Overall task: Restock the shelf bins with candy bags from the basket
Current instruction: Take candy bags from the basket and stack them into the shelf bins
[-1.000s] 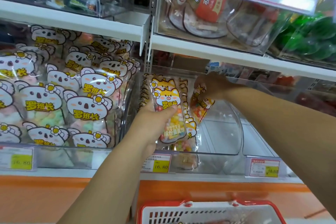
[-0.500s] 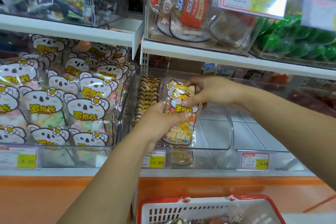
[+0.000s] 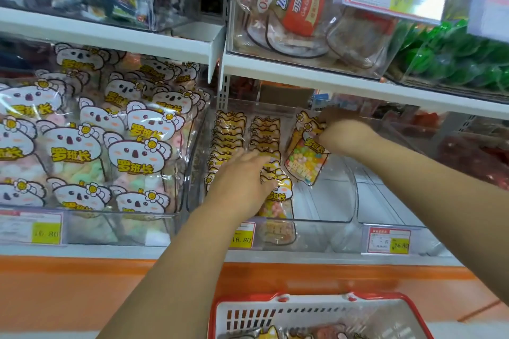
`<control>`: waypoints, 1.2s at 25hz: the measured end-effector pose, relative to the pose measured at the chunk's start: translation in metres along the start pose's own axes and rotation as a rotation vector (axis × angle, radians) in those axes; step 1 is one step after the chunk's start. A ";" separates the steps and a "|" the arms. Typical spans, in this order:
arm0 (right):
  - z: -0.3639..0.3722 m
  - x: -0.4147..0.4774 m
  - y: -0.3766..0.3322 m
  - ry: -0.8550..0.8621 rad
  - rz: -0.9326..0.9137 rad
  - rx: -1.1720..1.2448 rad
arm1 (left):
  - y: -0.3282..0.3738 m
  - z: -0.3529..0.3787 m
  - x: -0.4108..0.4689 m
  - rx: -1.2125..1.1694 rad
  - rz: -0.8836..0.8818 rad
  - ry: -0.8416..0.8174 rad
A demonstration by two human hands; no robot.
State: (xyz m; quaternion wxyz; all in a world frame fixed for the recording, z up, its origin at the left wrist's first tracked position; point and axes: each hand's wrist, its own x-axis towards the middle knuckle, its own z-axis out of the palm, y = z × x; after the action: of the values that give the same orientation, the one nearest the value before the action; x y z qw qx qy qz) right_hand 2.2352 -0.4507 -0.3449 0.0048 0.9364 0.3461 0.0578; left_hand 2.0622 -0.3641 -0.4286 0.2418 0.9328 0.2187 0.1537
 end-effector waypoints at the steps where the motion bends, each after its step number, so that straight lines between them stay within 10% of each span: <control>1: 0.006 0.004 -0.002 0.026 0.021 -0.049 | -0.002 0.002 0.002 0.051 -0.006 -0.066; 19: 0.004 -0.015 -0.019 0.340 -0.027 -0.388 | -0.015 0.017 0.013 0.162 -0.036 -0.198; 30: 0.031 -0.002 -0.006 0.070 -0.078 -0.405 | -0.016 0.017 0.012 0.137 -0.035 -0.195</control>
State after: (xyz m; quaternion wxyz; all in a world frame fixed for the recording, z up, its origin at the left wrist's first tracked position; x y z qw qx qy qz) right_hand 2.2333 -0.4466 -0.3760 0.1833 0.8996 0.3634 0.1584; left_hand 2.0736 -0.3525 -0.4487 0.2002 0.9536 0.2206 0.0427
